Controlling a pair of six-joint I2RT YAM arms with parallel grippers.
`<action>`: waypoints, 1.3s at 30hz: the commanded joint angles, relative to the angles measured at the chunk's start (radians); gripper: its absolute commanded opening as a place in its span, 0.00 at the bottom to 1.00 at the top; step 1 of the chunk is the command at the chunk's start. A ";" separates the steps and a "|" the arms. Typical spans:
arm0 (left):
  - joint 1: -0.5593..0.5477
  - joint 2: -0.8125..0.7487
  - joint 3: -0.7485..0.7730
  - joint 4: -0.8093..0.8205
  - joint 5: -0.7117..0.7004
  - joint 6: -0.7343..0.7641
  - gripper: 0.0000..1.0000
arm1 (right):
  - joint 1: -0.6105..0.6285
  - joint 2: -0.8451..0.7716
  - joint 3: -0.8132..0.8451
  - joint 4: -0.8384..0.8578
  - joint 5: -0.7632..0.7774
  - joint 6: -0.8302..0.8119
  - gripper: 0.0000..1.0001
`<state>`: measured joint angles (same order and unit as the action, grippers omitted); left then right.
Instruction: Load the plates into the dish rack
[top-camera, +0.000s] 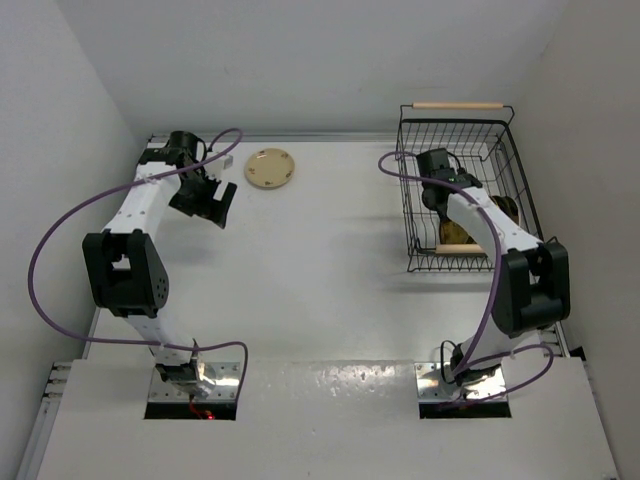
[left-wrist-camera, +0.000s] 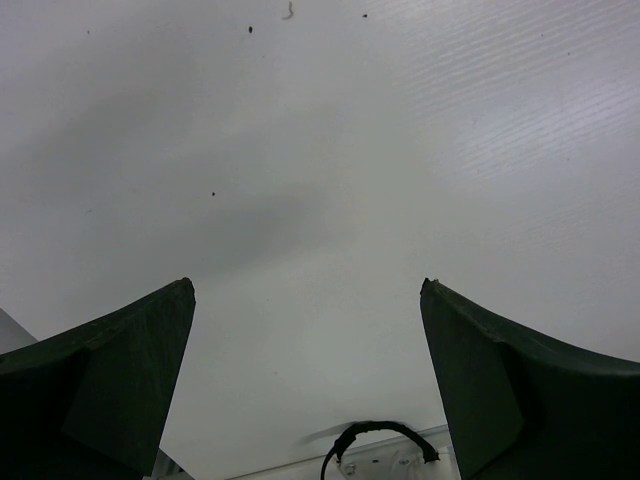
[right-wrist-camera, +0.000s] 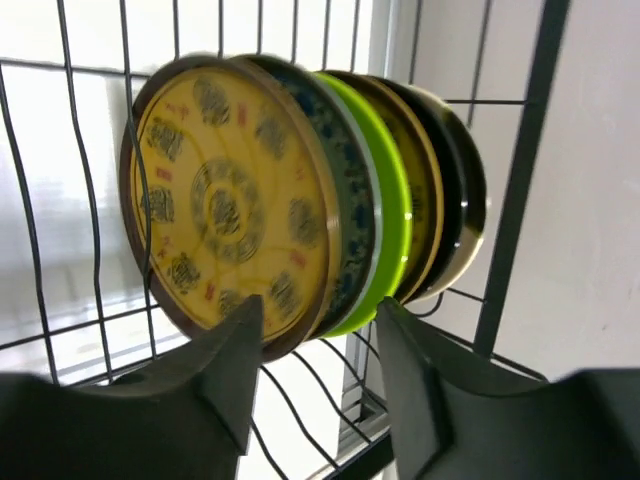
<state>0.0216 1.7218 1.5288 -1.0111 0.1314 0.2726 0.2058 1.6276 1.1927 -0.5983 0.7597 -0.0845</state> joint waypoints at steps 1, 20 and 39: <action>0.012 0.018 0.039 0.008 0.013 0.002 1.00 | -0.006 -0.043 0.087 -0.014 -0.006 -0.004 0.51; 0.012 0.510 0.500 0.307 0.228 -0.352 1.00 | 0.032 -0.442 -0.045 0.318 -0.507 0.439 0.90; -0.032 0.774 0.646 0.457 0.119 -0.440 1.00 | 0.190 -0.385 -0.064 0.173 -0.474 0.500 0.85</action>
<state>-0.0048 2.4683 2.1414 -0.5915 0.2188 -0.1287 0.3664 1.2140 1.0874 -0.4232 0.2768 0.4015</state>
